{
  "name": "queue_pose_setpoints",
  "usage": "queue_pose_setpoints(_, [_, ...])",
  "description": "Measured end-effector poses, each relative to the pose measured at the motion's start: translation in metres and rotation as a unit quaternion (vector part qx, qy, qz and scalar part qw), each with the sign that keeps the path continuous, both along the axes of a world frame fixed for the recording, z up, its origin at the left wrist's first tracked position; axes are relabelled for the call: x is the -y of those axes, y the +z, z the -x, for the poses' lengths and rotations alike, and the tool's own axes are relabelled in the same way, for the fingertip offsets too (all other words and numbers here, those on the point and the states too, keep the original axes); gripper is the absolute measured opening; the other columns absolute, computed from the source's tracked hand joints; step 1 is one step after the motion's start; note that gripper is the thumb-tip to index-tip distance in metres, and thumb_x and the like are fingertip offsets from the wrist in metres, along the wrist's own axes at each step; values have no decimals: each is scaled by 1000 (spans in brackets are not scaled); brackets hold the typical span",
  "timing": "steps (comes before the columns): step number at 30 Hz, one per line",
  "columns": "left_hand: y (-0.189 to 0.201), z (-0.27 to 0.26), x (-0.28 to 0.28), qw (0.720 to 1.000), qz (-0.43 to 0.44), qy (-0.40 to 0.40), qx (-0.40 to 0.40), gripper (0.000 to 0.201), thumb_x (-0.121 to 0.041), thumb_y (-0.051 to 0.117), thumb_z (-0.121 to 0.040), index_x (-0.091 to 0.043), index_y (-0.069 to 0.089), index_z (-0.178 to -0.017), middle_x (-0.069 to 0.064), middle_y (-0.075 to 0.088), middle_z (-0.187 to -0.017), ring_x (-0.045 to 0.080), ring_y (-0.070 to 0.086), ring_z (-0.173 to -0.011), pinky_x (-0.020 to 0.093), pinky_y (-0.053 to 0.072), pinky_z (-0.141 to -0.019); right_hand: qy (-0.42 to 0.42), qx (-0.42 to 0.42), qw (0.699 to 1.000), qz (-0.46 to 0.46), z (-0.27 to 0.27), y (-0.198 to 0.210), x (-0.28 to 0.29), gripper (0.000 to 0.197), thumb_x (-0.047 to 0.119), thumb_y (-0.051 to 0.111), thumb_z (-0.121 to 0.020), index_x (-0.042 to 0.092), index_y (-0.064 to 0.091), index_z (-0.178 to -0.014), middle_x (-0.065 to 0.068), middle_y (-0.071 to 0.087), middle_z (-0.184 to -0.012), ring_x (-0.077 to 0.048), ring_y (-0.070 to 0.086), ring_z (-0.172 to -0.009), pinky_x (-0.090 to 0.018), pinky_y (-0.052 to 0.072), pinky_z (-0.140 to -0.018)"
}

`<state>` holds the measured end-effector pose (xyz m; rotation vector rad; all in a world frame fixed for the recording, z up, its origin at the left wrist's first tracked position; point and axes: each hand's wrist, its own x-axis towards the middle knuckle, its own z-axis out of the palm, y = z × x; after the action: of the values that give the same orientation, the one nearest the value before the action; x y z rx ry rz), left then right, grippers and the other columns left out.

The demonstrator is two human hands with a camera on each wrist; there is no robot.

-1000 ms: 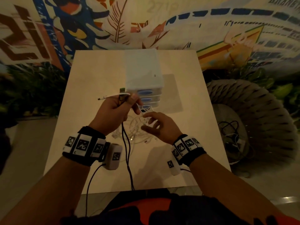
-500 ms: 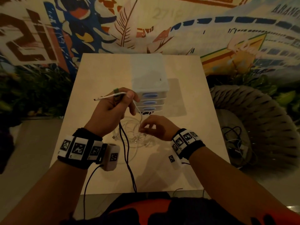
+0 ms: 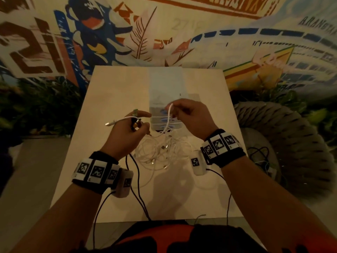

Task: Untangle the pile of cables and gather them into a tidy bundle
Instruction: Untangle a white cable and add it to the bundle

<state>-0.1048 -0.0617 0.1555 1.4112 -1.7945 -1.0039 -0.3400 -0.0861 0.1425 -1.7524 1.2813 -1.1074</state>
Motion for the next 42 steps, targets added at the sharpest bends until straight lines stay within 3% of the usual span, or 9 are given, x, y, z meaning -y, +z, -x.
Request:
queue_pose_setpoints(6, [-3,22,1,996,-3,-82,40,11,-23,62,-99,-22,72,-96,-8,75,-90,-10,56,-54,11,37,-53,40,-44,997,54,-13,29,-13,13,20,65,-96,22,77,-103,8,75,-100,-6,69,-92,-20,53,-81])
queue_pose_setpoints(12, [-7,35,4,994,16,-96,40,17,-35,56,-100,-40,68,-89,-14,75,-87,-1,67,-85,23,49,-76,37,50,998,-8,-13,23,-23,36,18,74,-92,21,65,-126,6,71,-105,-12,71,-97,-31,59,-86])
queue_pose_setpoints(16, [5,35,0,997,1,-65,-36,16,-17,55,-104,-15,70,-100,-26,67,-67,-12,61,-65,11,46,-61,52,62,989,-121,-4,-19,-27,61,34,70,-91,27,44,-146,-2,63,-131,-20,65,-115,-42,54,-99])
queue_pose_setpoints(22, [25,36,-7,992,22,-51,-115,24,-3,49,-104,8,68,-95,-28,61,-58,-15,53,-53,2,37,-56,47,-109,983,-136,-13,-71,-40,14,44,67,-93,31,73,-93,1,73,-100,-17,68,-94,-47,54,-90])
queue_pose_setpoints(26, [34,32,-8,987,40,-46,-147,23,2,46,-104,12,66,-98,-28,59,-56,-13,55,-56,2,39,-61,53,-121,985,-111,-12,-72,-44,20,29,68,-94,16,75,-108,1,71,-97,-13,65,-84,-32,52,-81])
queue_pose_setpoints(33, [38,23,-7,994,-6,-51,-95,21,-11,54,-103,-2,72,-96,-23,65,-62,-12,53,-52,5,39,-54,108,162,949,-247,-4,-23,-40,50,-8,50,-89,5,55,-137,-28,68,-115,-42,68,-96,-41,57,-85])
queue_pose_setpoints(36, [38,25,-8,996,-18,-66,-59,18,-14,57,-102,-7,73,-99,-22,64,-59,-12,52,-48,5,38,-51,119,152,959,-206,2,-16,-42,30,0,55,-99,-3,62,-128,-26,70,-110,-29,71,-85,-35,59,-78])
queue_pose_setpoints(38, [40,27,-9,996,-19,-82,-38,18,-17,58,-102,-10,74,-104,-14,68,-67,-12,53,-49,5,38,-51,112,134,965,-195,8,-20,-45,24,-1,62,-96,-1,65,-119,-4,76,-96,-15,70,-79,-29,57,-74])
queue_pose_setpoints(42, [44,34,-12,992,-39,-114,-48,15,-14,60,-100,-14,73,-107,-19,71,-71,-12,58,-56,4,40,-54,85,49,981,-166,9,-28,-48,62,13,80,-85,25,52,-139,1,71,-103,-10,68,-87,-26,54,-78])
